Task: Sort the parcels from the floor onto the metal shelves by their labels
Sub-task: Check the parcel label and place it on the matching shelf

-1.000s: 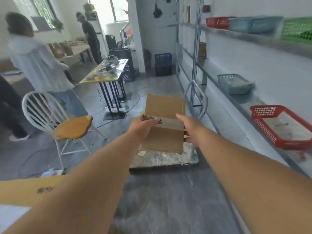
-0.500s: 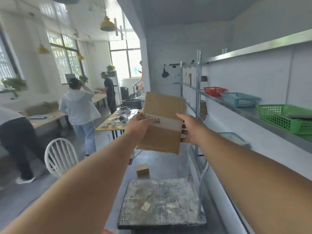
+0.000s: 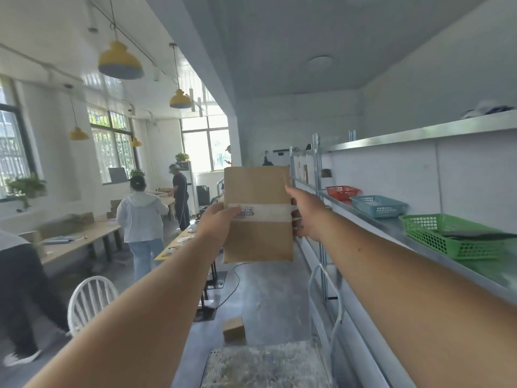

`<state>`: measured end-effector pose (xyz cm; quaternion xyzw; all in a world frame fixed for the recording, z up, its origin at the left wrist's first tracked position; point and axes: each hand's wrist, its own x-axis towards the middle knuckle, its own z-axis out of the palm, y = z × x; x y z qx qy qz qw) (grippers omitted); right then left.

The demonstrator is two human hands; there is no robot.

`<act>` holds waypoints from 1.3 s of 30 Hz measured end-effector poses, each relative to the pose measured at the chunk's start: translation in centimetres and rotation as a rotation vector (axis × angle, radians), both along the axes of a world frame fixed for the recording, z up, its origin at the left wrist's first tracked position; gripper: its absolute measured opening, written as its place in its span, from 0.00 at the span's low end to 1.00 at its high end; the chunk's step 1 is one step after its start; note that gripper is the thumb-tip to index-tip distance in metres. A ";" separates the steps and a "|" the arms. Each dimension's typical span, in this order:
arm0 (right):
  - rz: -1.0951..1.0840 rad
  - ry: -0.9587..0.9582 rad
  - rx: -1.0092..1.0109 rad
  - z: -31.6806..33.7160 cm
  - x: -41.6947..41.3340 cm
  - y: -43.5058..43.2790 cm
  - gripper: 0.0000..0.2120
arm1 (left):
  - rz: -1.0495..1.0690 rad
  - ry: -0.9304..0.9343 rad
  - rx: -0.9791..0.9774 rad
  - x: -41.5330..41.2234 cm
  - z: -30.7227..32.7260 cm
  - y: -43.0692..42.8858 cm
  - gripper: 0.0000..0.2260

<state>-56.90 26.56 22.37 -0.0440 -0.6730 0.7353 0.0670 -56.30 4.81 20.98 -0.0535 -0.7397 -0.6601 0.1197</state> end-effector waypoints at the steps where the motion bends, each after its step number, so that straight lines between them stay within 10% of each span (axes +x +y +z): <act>1: 0.006 -0.012 -0.006 0.1 0.3 0.0 0.23 | 0.002 -0.003 -0.006 0.3 -0.1 0.1 0.06; 4: 0.015 -0.020 0.000 0.5 1.1 0.3 0.27 | -0.008 -0.011 0.025 1.2 0.1 0.4 0.01; 12: -0.038 -0.032 0.049 1.7 2.9 1.0 0.32 | -0.038 -0.069 0.161 2.3 0.5 0.5 0.33; 24: -0.079 -0.004 0.004 3.2 5.3 0.4 0.35 | -0.075 -0.008 0.251 4.4 1.7 0.6 0.24; 39: -0.137 -0.027 0.175 2.0 6.7 0.5 0.40 | -0.067 -0.110 0.297 5.9 0.1 -0.1 0.37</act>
